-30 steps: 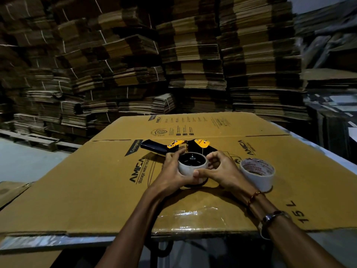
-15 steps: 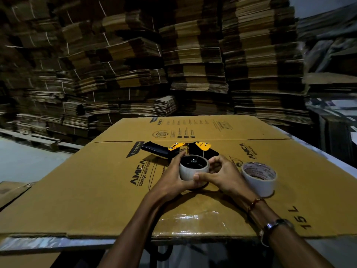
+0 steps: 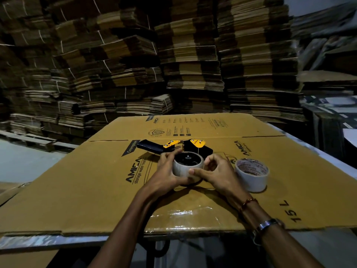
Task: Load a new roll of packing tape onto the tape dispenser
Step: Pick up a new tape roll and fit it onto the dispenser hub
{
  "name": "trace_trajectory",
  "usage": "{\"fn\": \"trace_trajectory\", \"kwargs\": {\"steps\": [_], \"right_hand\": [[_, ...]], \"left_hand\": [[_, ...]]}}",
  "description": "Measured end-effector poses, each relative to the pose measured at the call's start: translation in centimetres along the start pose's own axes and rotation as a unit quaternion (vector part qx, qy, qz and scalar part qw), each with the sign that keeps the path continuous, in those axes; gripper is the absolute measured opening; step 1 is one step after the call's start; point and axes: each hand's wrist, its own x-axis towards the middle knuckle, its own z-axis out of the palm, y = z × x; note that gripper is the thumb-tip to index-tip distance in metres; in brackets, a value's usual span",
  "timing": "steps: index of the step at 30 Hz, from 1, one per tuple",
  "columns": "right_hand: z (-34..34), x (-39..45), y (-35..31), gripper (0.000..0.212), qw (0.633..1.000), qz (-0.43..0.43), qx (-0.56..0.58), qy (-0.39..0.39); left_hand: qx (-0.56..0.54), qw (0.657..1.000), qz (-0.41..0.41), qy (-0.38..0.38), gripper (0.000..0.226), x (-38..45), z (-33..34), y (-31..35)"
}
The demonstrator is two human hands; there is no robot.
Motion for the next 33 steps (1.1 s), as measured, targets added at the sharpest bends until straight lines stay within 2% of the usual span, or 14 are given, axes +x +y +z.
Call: {"fn": "trace_trajectory", "kwargs": {"steps": [3, 4, 7, 10, 14, 17, 22, 25, 30, 33], "right_hand": [[-0.3, -0.1, 0.0, 0.073, 0.999, 0.009, 0.018, -0.047], [-0.4, -0.1, 0.1, 0.070, 0.997, 0.006, 0.024, -0.068], [-0.8, -0.3, -0.1, 0.026, 0.996, 0.007, 0.077, -0.035], [-0.7, 0.0, 0.0, 0.009, 0.993, -0.002, 0.115, -0.008], [-0.7, -0.4, 0.0, 0.035, 0.993, -0.096, -0.034, -0.065], [-0.6, -0.9, -0.6, 0.034, 0.985, -0.123, -0.087, -0.085], [-0.3, -0.8, -0.2, 0.029, 0.983, -0.136, -0.081, -0.092], [-0.1, -0.6, 0.2, 0.028, 0.983, -0.141, -0.075, -0.093], [0.0, -0.4, 0.6, 0.030, 0.985, -0.135, -0.034, -0.102], [0.0, -0.4, 0.8, 0.031, 0.985, -0.133, -0.012, -0.108]], "left_hand": [[-0.040, 0.999, -0.018, -0.022, 0.104, -0.2, -0.5, -0.1], [-0.053, 0.998, -0.023, -0.032, 0.102, -0.3, -0.8, -0.1], [-0.104, 0.993, -0.036, -0.033, 0.095, -0.6, -1.5, -0.6], [-0.129, 0.991, -0.042, 0.003, 0.083, -1.0, -2.0, -0.8], [-0.111, 0.992, -0.030, 0.057, 0.072, -1.8, -1.8, -0.6], [-0.044, 0.993, 0.003, 0.113, 0.068, -2.6, -1.3, -0.5], [0.140, 0.981, 0.067, 0.114, 0.079, -3.4, 0.7, 0.3], [0.202, 0.965, 0.073, 0.148, 0.068, -3.2, 1.3, 0.5], [0.203, 0.965, 0.103, 0.129, 0.048, -3.2, -0.3, -0.4], [0.202, 0.961, 0.123, 0.142, 0.038, -3.3, -0.5, -0.3]]}}
